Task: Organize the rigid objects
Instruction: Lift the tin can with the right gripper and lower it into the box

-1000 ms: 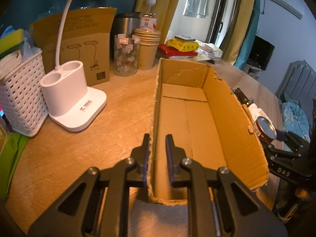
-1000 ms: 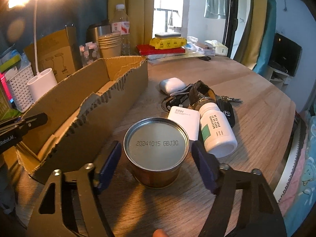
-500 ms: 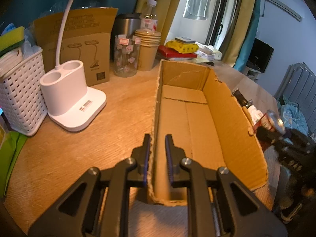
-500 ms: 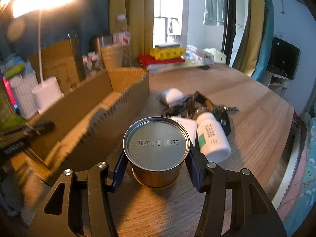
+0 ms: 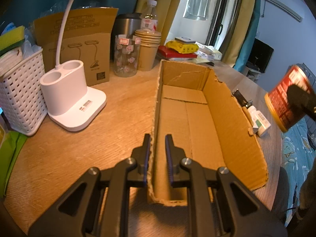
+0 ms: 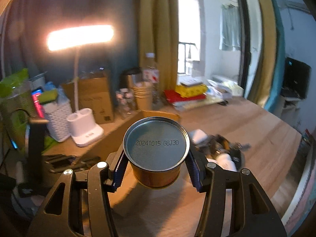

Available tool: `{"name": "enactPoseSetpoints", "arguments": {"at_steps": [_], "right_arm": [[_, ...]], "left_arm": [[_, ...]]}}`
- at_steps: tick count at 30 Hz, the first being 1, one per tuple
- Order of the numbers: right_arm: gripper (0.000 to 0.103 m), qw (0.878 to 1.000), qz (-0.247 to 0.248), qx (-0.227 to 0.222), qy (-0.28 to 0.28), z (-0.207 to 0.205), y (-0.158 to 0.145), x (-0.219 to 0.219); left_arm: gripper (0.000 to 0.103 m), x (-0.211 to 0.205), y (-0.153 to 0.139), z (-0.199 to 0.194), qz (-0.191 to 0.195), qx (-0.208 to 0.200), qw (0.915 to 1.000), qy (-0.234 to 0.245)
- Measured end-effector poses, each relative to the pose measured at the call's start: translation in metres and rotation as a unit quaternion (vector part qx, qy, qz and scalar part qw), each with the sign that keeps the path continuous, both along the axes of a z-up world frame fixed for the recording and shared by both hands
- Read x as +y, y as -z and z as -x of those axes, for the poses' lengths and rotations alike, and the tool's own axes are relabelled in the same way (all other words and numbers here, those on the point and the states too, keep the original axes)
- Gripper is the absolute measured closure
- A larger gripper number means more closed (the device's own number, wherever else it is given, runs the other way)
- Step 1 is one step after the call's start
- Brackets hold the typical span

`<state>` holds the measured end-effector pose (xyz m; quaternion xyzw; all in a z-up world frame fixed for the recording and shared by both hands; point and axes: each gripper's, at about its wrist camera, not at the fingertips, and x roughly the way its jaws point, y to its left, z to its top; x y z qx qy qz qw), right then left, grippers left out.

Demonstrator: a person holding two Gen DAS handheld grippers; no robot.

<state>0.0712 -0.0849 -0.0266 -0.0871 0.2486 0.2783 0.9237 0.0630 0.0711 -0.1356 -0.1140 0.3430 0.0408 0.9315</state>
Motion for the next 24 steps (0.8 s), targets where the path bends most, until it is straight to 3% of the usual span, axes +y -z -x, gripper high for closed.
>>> {"name": "enactPoseSetpoints", "arguments": {"at_steps": [8, 24], "right_arm": [[0.046, 0.999, 0.013, 0.013, -0.047, 0.007, 0.011, 0.035], [0.046, 0.995, 0.015, 0.074, -0.058, -0.004, 0.044, 0.048]], "left_arm": [[0.088, 0.0, 0.0, 0.0, 0.001, 0.0, 1.0, 0.0], [0.088, 0.0, 0.0, 0.0, 0.0, 0.0, 1.0, 0.0]]}}
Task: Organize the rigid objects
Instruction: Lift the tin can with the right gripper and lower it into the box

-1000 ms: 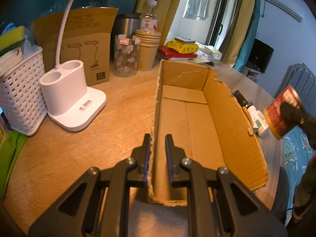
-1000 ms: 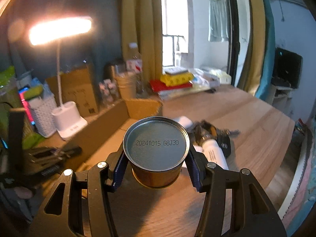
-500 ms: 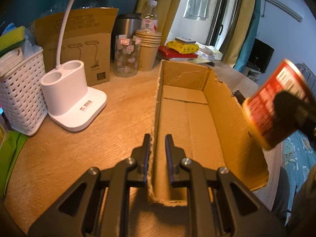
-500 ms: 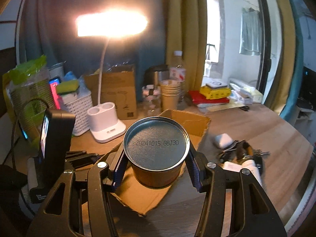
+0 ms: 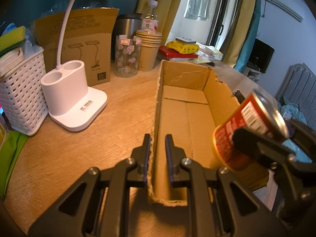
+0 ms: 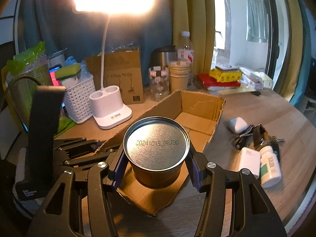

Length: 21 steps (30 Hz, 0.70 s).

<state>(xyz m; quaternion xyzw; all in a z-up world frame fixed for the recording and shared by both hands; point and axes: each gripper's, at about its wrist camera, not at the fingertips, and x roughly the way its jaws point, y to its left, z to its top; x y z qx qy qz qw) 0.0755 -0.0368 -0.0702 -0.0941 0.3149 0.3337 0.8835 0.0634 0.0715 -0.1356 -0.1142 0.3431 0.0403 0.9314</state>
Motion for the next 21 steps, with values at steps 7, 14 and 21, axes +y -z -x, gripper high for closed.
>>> {"name": "enactPoseSetpoints", "arguments": {"at_steps": [7, 14, 21], "right_arm": [[0.046, 1.0, 0.0, 0.028, -0.005, -0.0054, 0.0084, -0.002], [0.046, 0.999, 0.004, 0.031, -0.01, -0.006, 0.0115, -0.0014], [0.043, 1.0, 0.008, 0.025, -0.011, -0.0058, 0.0091, -0.0027]], "left_arm": [[0.089, 0.0004, -0.0001, 0.0, 0.0, 0.0, 1.0, 0.0], [0.088, 0.0005, -0.0001, 0.0003, 0.0, 0.0, 1.0, 0.0], [0.088, 0.0025, -0.0002, -0.0008, 0.002, 0.0, 1.0, -0.001]]}}
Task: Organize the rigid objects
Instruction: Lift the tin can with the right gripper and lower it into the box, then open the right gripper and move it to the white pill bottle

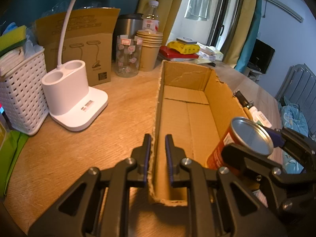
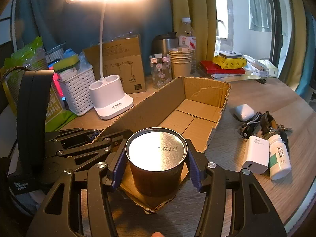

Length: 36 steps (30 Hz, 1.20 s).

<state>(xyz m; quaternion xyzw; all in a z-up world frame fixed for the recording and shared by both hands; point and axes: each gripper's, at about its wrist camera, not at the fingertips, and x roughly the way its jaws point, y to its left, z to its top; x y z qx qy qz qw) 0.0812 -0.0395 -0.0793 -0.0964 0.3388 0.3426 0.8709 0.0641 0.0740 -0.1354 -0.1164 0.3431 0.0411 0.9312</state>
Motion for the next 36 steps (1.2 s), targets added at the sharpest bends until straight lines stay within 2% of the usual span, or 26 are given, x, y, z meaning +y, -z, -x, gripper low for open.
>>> {"name": "enactPoseSetpoints", "arguments": {"at_steps": [3, 6, 11, 19, 25, 27, 36], "right_arm": [[0.033, 1.0, -0.001, -0.008, 0.006, -0.001, -0.002, -0.003], [0.028, 1.0, -0.001, -0.012, 0.007, 0.0, -0.002, -0.005], [0.028, 1.0, -0.008, -0.021, 0.009, 0.001, -0.008, -0.009], [0.027, 0.997, -0.024, -0.049, 0.048, -0.002, -0.029, -0.033], [0.025, 0.993, -0.029, -0.065, 0.097, -0.013, -0.04, -0.065], [0.02, 0.99, -0.029, -0.067, 0.117, -0.019, -0.04, -0.077], [0.02, 0.979, -0.013, -0.073, 0.19, -0.04, -0.034, -0.121]], "left_arm": [[0.088, 0.002, 0.001, 0.0, 0.002, 0.0, 1.0, -0.001], [0.088, 0.003, 0.001, -0.001, 0.002, 0.0, 1.0, -0.002], [0.088, 0.002, 0.001, -0.001, 0.001, 0.0, 1.0, -0.001], [0.088, 0.002, 0.001, -0.001, 0.001, 0.0, 1.0, -0.002], [0.088, 0.002, 0.001, 0.0, 0.001, 0.0, 1.0, -0.002], [0.088, 0.002, 0.001, -0.001, 0.001, 0.0, 1.0, -0.002], [0.088, 0.002, 0.001, 0.0, 0.001, 0.0, 1.0, -0.002]]}}
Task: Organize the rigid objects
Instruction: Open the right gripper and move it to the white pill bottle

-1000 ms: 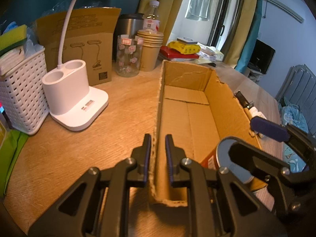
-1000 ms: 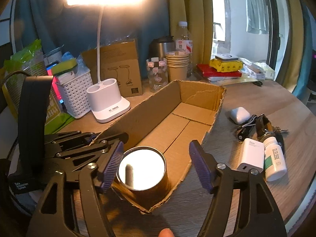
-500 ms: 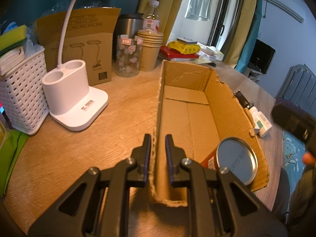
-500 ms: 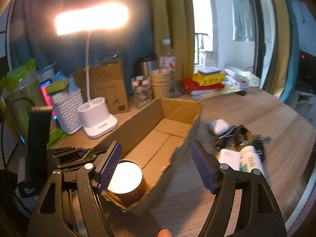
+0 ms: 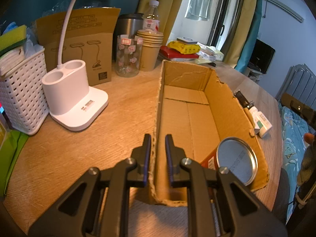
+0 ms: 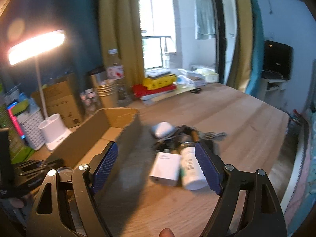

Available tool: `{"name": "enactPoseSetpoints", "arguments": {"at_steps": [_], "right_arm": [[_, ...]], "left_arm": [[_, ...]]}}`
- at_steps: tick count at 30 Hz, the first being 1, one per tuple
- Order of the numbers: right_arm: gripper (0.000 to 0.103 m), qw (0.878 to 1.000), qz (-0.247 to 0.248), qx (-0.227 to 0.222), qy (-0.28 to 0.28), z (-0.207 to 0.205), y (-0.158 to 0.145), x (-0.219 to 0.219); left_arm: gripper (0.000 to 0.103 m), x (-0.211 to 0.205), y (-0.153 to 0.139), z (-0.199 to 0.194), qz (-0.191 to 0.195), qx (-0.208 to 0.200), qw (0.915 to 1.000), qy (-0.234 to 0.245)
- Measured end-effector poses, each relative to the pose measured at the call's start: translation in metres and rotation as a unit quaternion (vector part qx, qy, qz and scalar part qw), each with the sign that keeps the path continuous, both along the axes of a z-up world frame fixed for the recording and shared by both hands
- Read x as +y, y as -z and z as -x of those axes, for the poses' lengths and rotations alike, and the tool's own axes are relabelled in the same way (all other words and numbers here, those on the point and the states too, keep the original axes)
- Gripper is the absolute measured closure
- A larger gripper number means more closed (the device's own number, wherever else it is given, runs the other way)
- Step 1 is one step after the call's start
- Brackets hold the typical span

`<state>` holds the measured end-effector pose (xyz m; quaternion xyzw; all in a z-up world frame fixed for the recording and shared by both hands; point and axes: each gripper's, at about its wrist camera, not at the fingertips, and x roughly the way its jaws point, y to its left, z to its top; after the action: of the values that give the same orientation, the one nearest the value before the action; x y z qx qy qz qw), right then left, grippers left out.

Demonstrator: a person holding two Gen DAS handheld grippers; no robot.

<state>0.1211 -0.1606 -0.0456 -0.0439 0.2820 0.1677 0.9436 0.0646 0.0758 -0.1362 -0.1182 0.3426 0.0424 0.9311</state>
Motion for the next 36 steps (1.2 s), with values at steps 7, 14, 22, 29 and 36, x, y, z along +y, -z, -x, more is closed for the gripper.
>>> {"name": "enactPoseSetpoints", "arguments": {"at_steps": [7, 14, 22, 29, 36], "right_arm": [[0.02, 1.0, -0.003, 0.013, 0.024, -0.013, 0.01, -0.017], [0.02, 0.998, 0.017, 0.025, 0.053, -0.029, 0.028, -0.026], [0.02, 0.997, 0.034, 0.043, 0.063, -0.043, 0.051, -0.03], [0.02, 0.996, 0.035, 0.056, 0.068, -0.05, 0.062, -0.032], [0.026, 0.994, 0.042, 0.077, 0.064, -0.058, 0.069, -0.029]], "left_arm": [[0.088, 0.0, 0.0, 0.0, 0.0, 0.0, 1.0, 0.0], [0.088, 0.0, 0.0, 0.0, 0.0, 0.0, 1.0, 0.0], [0.088, 0.0, 0.0, 0.0, 0.0, 0.0, 1.0, 0.0], [0.088, -0.001, 0.0, 0.001, 0.0, 0.0, 1.0, 0.0], [0.088, 0.0, 0.0, 0.0, 0.0, 0.0, 1.0, 0.0]]}}
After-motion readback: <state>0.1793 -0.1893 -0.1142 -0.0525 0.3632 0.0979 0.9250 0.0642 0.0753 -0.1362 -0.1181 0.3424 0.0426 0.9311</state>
